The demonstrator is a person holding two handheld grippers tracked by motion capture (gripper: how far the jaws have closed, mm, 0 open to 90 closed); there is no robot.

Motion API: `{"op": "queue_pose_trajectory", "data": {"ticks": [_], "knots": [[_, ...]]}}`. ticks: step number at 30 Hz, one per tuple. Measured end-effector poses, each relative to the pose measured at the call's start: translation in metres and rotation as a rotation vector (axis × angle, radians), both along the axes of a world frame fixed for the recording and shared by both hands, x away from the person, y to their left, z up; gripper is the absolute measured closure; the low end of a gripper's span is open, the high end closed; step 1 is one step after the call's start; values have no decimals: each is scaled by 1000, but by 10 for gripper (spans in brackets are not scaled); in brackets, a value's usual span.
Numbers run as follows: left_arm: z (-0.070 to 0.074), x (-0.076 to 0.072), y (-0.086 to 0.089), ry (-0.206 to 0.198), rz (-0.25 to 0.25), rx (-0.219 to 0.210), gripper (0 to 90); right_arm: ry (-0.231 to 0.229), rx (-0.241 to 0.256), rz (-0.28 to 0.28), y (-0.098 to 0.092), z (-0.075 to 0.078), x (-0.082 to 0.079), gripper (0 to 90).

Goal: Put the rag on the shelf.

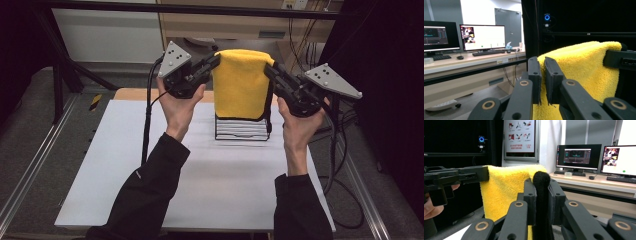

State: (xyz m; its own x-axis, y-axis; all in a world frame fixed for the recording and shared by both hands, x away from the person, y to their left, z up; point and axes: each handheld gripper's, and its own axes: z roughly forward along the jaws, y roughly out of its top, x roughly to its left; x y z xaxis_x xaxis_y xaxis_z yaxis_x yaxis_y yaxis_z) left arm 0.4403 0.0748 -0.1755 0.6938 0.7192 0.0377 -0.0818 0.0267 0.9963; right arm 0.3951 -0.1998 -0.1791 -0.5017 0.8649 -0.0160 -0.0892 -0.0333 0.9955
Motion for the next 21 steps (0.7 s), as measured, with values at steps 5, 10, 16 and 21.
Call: {"op": "queue_pose_trajectory", "data": {"ticks": [5,10,16,21], "knots": [[6,4,-4,-4,2,1,839,-3,8,-9,-3,5,5,800],[12,10,-7,-1,1,-13,839,-13,13,-15,-5,11,10,800],[19,17,-10,-8,4,-15,839,-16,11,-18,-8,19,18,800],[27,23,-12,-4,3,-15,838,-23,8,-27,-10,27,25,800]]}}
